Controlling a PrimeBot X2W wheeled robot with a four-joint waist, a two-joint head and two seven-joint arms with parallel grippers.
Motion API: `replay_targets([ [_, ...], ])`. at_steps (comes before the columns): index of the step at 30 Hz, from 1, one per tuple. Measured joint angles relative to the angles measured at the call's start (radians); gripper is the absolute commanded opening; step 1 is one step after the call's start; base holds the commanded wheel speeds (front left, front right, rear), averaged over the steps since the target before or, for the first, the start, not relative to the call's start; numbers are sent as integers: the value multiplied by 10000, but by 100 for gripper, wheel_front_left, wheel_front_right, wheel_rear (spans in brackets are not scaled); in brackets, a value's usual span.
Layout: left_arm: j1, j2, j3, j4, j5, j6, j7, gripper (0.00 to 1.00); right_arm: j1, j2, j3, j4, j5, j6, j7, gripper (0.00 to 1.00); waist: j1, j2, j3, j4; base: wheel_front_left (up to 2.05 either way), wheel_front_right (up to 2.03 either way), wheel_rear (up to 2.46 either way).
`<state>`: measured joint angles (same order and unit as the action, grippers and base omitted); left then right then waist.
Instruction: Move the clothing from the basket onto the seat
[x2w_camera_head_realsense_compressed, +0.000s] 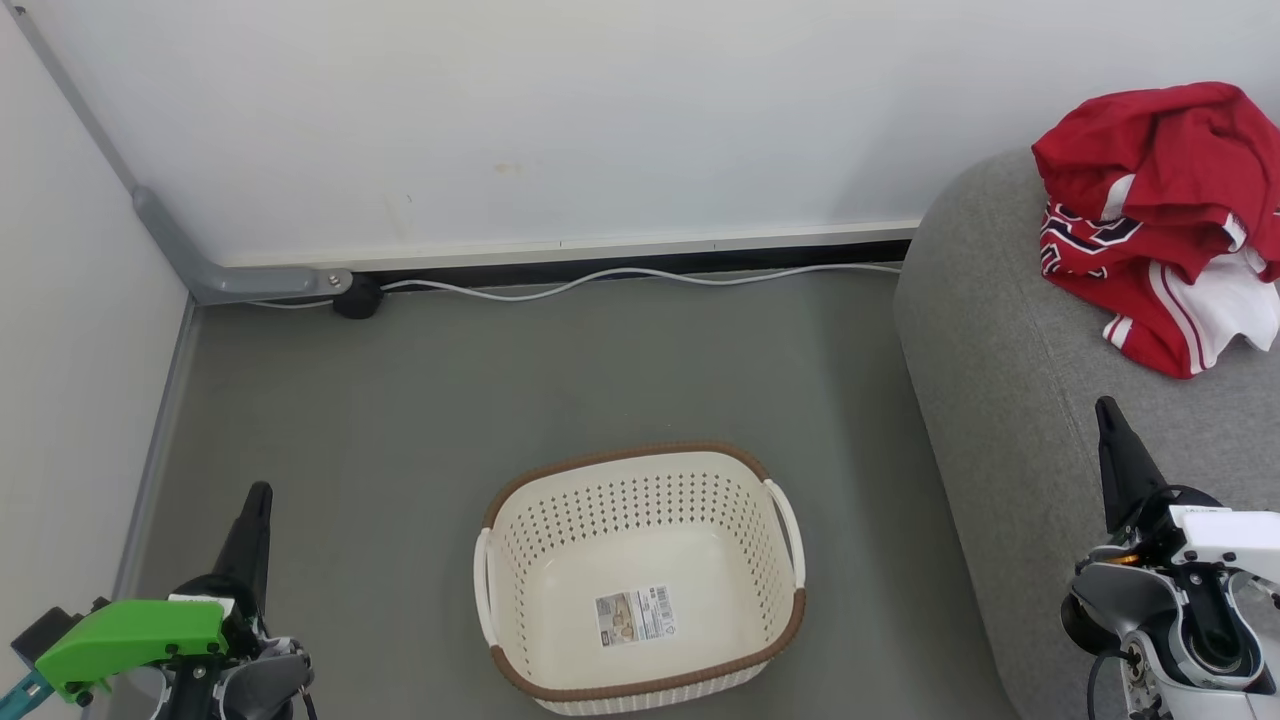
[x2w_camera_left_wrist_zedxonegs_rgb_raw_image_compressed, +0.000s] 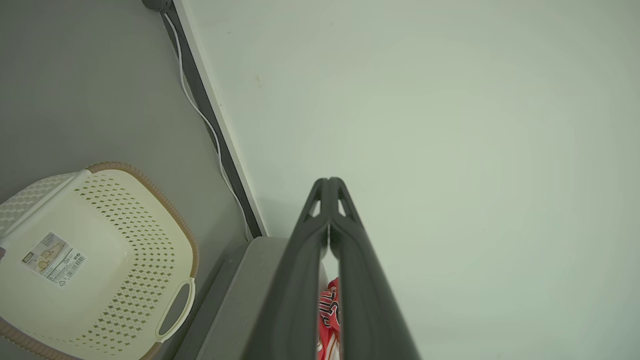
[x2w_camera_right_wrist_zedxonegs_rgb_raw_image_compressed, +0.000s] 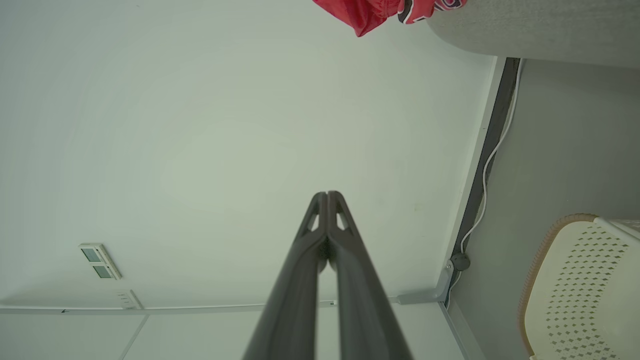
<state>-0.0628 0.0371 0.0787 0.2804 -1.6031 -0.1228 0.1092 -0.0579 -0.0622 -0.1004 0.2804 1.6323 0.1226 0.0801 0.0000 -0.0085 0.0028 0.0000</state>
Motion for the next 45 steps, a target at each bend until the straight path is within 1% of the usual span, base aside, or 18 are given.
replay_targets([
  [45,0,0,2,-27,0,0,0,0,0,8,-33,-6,-2,0,2,0,0,0,1,0,0,0,0],
])
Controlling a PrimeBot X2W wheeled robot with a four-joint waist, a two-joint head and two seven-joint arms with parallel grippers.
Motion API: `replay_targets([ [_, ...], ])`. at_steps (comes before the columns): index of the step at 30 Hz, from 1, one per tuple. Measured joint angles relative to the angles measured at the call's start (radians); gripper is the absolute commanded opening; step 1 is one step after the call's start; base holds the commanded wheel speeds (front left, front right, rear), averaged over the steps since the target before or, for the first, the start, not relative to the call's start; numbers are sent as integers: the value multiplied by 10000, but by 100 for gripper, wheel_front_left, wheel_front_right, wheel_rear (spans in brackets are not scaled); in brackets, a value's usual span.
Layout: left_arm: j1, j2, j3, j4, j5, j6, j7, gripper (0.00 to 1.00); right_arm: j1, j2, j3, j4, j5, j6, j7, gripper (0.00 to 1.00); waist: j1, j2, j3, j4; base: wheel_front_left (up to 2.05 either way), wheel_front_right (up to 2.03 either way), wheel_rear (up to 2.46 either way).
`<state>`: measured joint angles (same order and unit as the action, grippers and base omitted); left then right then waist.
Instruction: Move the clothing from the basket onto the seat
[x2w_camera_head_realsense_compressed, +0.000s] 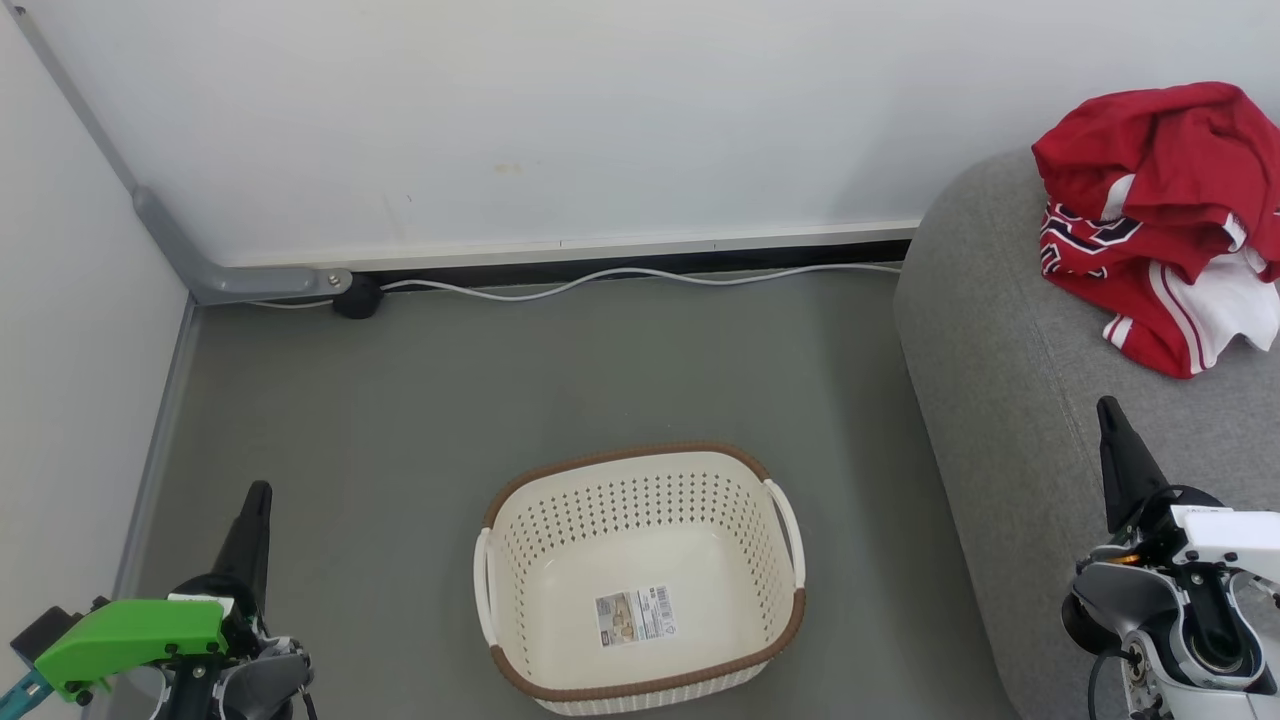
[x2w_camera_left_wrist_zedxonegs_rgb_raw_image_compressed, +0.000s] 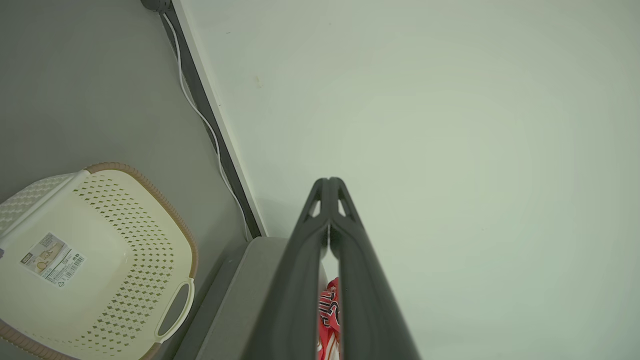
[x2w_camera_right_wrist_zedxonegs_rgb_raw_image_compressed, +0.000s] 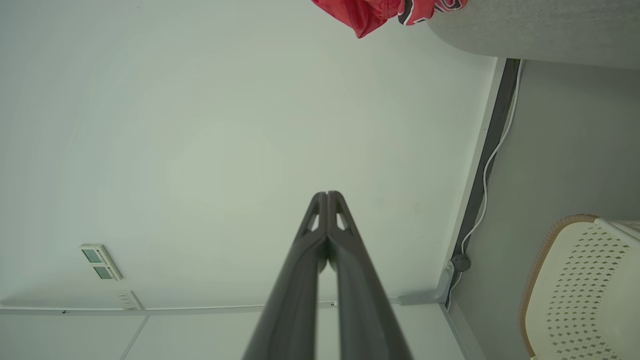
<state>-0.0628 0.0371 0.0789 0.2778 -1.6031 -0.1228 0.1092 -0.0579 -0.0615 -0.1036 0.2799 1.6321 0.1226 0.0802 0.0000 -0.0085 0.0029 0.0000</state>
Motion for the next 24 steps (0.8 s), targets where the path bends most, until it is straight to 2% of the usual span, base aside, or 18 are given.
replay_targets([
  [24,0,0,2,-4,0,0,0,0,0,4,-10,-4,0,0,10,0,0,0,0,0,0,0,0],
])
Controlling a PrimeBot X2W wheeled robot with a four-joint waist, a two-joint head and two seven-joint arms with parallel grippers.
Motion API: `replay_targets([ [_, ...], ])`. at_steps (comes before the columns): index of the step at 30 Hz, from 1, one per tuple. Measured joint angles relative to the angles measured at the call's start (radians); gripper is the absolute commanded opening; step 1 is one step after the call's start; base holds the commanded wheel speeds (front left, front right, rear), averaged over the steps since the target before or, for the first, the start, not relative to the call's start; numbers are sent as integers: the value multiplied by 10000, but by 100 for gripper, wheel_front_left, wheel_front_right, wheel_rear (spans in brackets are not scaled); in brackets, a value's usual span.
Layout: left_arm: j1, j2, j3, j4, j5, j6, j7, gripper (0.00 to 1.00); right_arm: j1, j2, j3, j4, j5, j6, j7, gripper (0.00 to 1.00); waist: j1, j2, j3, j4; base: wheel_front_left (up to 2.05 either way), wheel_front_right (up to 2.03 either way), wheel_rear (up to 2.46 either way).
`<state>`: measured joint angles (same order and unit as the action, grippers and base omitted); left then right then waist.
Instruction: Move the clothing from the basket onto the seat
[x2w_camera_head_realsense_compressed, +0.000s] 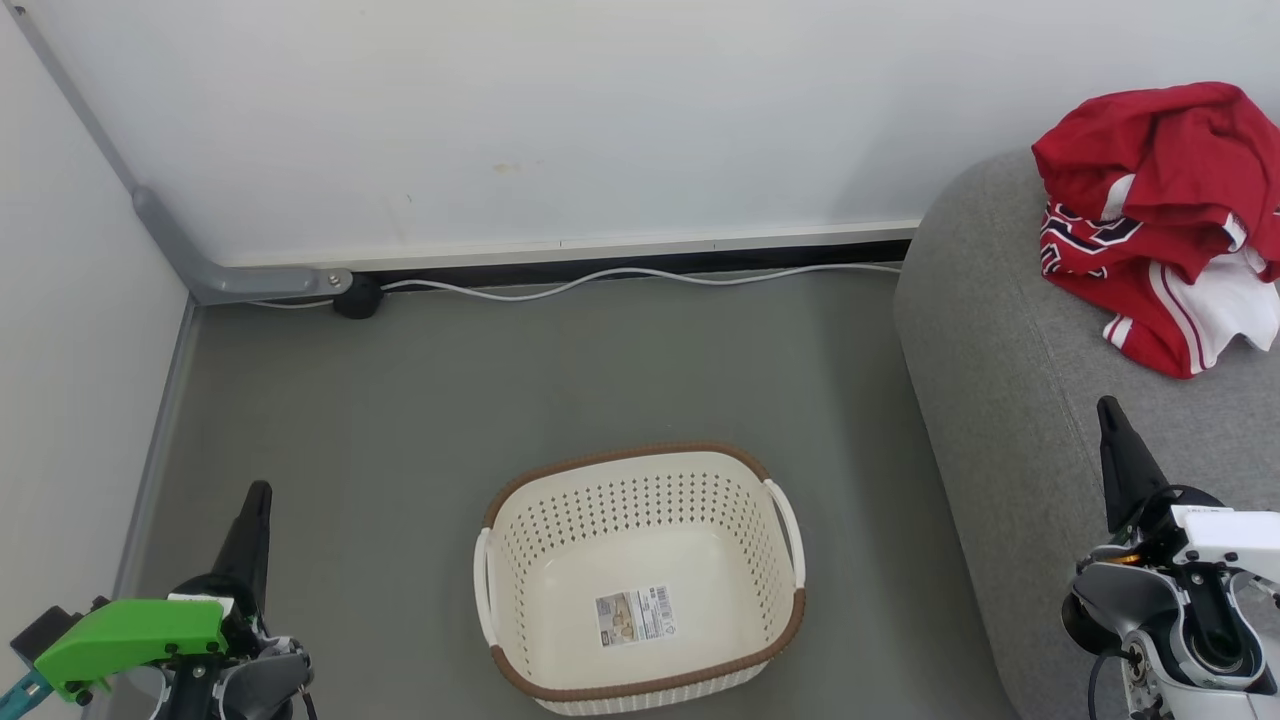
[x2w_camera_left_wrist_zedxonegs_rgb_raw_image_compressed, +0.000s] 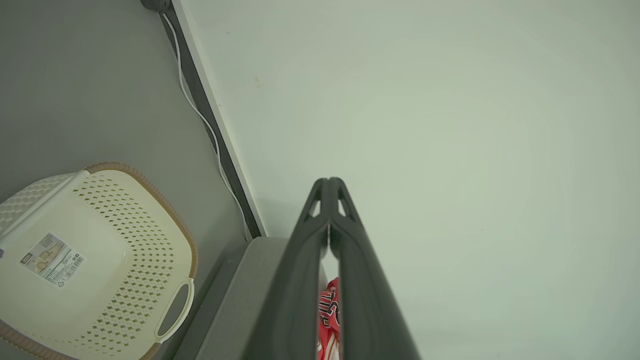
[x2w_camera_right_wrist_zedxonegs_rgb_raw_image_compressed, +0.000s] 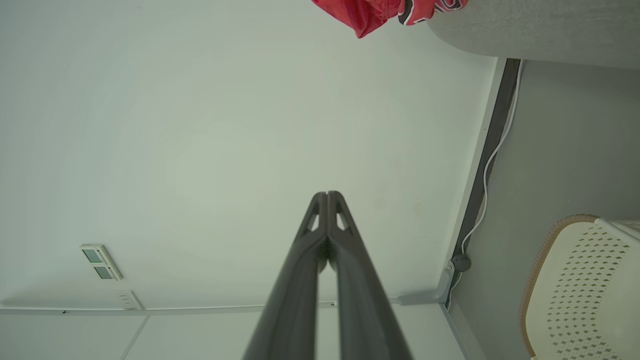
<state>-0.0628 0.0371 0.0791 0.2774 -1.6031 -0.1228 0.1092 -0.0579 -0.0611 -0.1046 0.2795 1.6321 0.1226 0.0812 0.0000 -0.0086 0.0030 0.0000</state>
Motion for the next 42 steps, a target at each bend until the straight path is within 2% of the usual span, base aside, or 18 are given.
replay_targets([
  [42,0,-2,2,-8,0,0,0,0,0,13,-23,-6,-2,0,2,0,0,0,0,0,0,0,0],
])
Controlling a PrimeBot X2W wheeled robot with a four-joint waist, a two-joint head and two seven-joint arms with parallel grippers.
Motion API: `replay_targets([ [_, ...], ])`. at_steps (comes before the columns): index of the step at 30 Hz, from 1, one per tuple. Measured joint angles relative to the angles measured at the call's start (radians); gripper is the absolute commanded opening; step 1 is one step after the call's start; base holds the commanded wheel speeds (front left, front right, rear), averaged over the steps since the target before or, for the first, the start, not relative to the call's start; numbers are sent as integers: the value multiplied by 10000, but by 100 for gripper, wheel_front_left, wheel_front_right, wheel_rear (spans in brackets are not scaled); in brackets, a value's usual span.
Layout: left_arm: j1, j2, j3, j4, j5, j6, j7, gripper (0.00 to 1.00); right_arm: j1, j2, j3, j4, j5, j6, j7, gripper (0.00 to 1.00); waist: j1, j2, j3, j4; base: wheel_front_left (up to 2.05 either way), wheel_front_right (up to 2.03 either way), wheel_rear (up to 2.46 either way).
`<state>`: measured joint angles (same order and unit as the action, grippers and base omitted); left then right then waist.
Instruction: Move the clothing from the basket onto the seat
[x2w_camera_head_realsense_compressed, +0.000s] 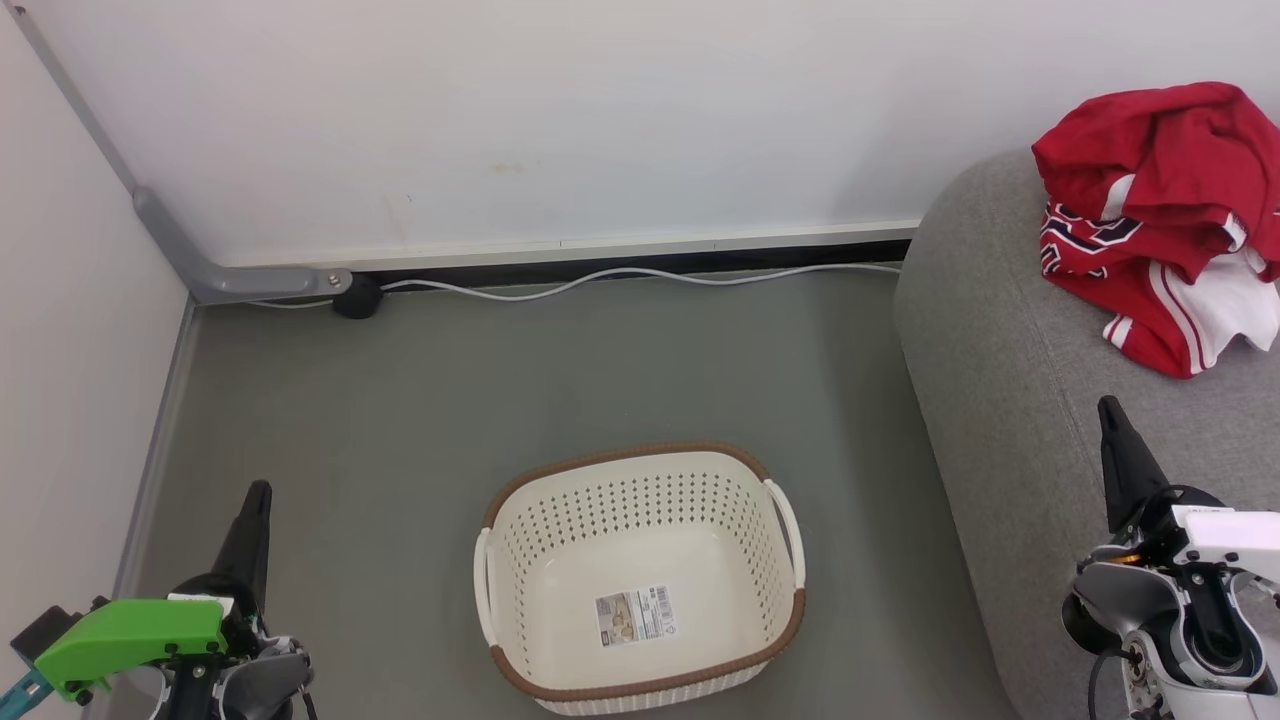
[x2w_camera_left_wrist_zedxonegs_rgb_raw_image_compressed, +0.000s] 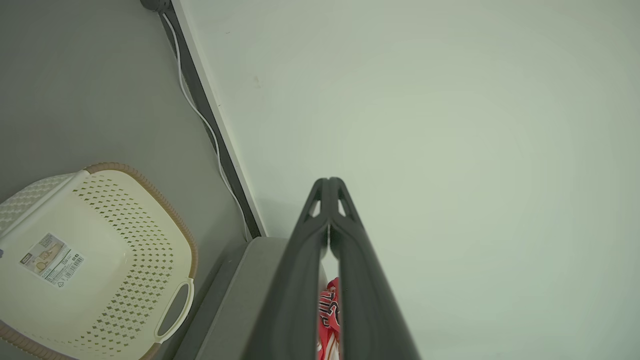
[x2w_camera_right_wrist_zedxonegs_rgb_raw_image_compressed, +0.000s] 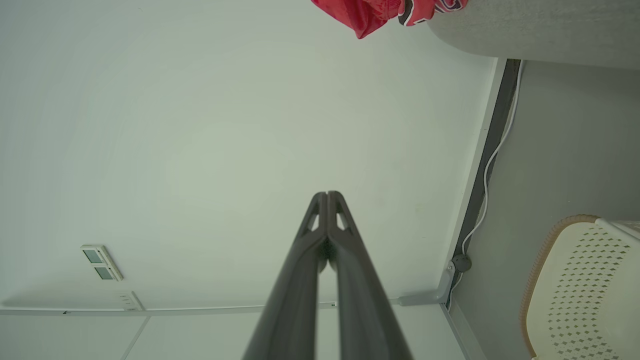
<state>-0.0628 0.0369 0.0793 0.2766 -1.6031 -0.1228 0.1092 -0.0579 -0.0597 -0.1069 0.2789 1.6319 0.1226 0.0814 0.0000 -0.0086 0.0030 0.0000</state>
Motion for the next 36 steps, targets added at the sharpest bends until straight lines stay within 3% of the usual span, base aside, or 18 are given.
replay_targets([
  [36,0,0,0,-4,0,0,0,0,0,23,-21,-4,0,0,2,0,0,0,0,0,0,0,0],
])
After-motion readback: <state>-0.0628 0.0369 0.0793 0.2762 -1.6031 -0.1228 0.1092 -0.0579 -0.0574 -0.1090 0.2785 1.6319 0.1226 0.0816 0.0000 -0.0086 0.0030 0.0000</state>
